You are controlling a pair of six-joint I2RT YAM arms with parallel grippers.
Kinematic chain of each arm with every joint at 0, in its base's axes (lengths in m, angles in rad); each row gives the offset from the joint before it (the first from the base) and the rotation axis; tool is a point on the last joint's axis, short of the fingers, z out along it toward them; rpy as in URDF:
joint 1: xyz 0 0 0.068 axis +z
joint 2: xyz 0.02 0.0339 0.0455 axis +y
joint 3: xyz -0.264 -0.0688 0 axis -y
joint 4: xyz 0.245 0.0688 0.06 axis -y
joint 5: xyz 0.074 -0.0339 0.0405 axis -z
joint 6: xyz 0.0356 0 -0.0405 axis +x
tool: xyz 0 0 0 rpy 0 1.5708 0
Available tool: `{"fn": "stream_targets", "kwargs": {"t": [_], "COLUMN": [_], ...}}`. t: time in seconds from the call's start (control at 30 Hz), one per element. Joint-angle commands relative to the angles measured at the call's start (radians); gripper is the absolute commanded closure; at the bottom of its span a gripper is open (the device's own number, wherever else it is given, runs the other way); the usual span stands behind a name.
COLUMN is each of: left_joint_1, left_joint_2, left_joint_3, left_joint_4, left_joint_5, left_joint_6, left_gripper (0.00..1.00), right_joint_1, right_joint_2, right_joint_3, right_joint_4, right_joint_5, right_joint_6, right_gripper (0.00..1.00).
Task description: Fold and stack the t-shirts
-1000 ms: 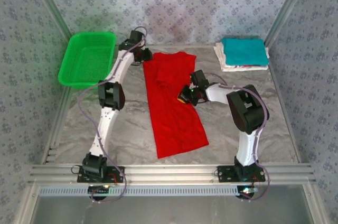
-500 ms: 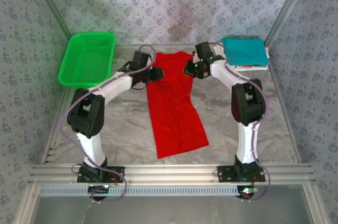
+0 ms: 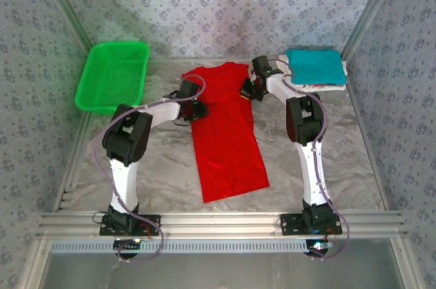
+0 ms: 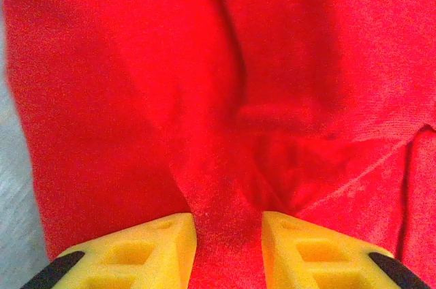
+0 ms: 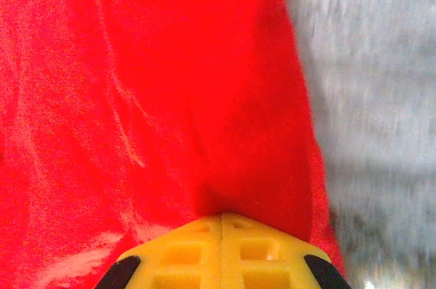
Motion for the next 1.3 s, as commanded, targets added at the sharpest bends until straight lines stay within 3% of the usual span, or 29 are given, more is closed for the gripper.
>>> {"fn": "stream_targets", "kwargs": {"t": [0.0,0.17,0.33,0.47,0.53,0.73,0.8,1.0,1.07,1.13,1.27], "left_joint_1": [-0.003,0.019,0.047,0.049,0.04,0.018,0.0,-0.044,-0.059,-0.086,-0.173], "left_joint_2": [0.078,0.21,0.306,0.284,0.203,-0.145,-0.236,-0.515,-0.612,-0.681,-0.743], "left_joint_3": [0.113,0.316,0.486,0.513,0.432,0.017,-0.083,-0.437,-0.56,-0.631,-0.657], "left_joint_4": [-0.031,-0.099,-0.178,-0.227,-0.21,-0.037,-0.028,0.002,0.048,0.03,-0.086], "left_joint_5": [0.005,0.034,0.061,0.107,0.108,0.088,0.086,0.112,0.142,0.143,0.15], "left_joint_6": [0.046,0.101,0.166,0.217,0.224,0.159,0.144,0.093,0.049,0.018,-0.017], "left_gripper": [0.66,0.66,0.66,0.66,0.66,0.6,0.59,0.5,0.47,0.44,0.43], "right_joint_1": [-0.038,-0.064,-0.09,-0.121,-0.119,-0.085,-0.065,-0.046,-0.043,-0.03,-0.012], "right_joint_2": [0.12,0.128,-0.01,-0.08,-0.144,-0.456,-0.568,-0.979,-1.114,-1.201,-1.283], "right_joint_3": [0.069,0.141,-0.036,-0.087,-0.103,-0.366,-0.495,-1.107,-1.265,-1.356,-1.452], "right_joint_4": [0.002,0.023,0.16,0.215,0.185,0.152,0.12,0.191,0.193,0.168,0.143], "right_joint_5": [0.028,0.013,0.065,-0.022,-0.049,-0.063,-0.055,-0.076,-0.089,-0.117,-0.17], "right_joint_6": [0.094,0.163,0.245,0.26,0.222,0.062,0.001,-0.039,-0.022,-0.024,-0.023], "right_gripper": [1.0,1.0,1.0,1.0,1.0,0.8,0.77,0.72,0.61,0.52,0.52]}}
